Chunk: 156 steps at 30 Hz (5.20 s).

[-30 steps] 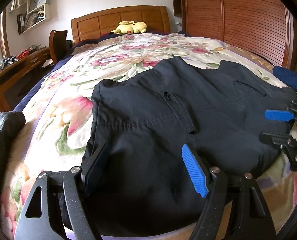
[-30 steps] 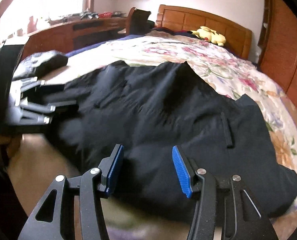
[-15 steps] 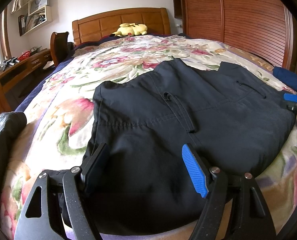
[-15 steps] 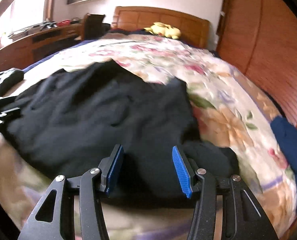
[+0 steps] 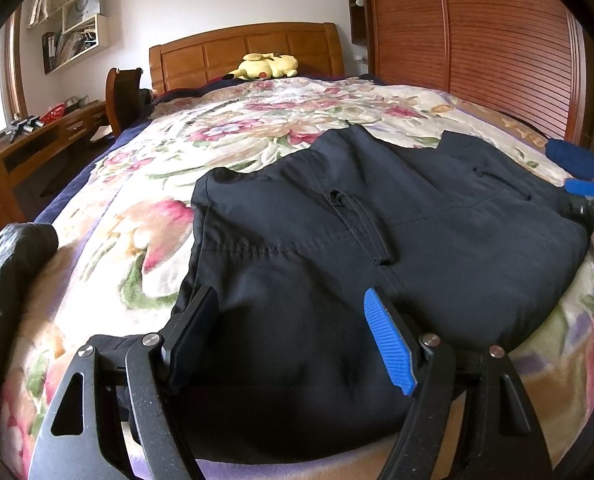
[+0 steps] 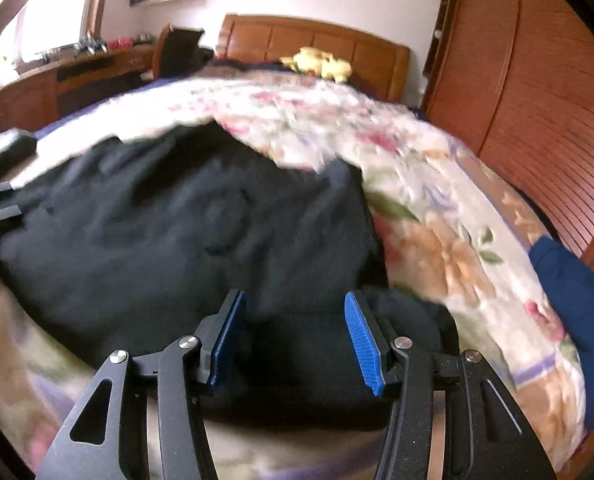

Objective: Fold large clothes

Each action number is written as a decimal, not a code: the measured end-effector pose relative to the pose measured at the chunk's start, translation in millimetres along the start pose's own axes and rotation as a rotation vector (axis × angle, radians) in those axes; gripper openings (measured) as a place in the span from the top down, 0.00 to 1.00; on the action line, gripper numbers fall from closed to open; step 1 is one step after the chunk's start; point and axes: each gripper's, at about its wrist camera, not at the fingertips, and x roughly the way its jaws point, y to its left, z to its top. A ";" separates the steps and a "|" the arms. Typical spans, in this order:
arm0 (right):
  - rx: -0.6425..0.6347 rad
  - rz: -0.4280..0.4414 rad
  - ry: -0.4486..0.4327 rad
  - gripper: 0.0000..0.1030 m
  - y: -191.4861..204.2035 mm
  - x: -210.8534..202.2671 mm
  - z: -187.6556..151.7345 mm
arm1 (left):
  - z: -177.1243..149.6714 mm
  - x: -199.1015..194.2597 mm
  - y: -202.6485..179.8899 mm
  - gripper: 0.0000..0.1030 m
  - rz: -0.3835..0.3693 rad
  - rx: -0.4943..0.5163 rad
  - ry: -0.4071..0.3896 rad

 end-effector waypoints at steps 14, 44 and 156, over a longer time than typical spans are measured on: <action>-0.012 0.289 -0.058 0.48 93.2 16.8 29.1 | -23.5 -48.1 27.0 0.26 0.012 -0.099 -0.063; -0.129 0.283 -0.020 0.48 103.5 19.2 4.7 | -32.3 -29.8 57.1 0.26 0.040 -0.384 0.106; 0.031 0.342 -0.102 0.85 -38.6 -15.9 34.9 | 58.9 -38.8 -90.4 0.27 -0.196 0.019 -0.094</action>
